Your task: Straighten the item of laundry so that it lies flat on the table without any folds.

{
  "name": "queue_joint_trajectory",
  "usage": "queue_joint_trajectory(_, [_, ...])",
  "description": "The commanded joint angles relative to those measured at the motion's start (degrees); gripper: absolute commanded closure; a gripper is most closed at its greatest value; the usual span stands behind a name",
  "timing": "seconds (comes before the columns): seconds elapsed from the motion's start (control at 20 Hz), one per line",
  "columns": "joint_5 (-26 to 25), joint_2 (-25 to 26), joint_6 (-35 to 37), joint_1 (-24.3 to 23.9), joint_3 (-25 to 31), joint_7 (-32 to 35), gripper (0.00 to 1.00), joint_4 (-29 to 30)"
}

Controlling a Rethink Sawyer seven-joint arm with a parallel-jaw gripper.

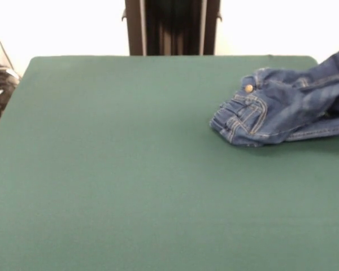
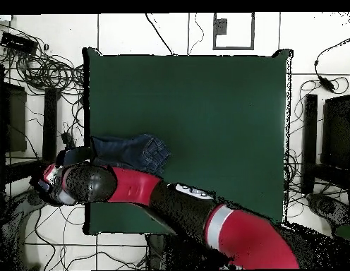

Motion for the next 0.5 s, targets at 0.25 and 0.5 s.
queue_joint_trajectory(0.25, [-2.3,7.0,10.1,-4.5,7.2,3.1,1.00,4.4])
queue_joint_trajectory(0.5, [-4.4,7.9,10.4,-5.1,7.8,2.4,1.00,3.9])
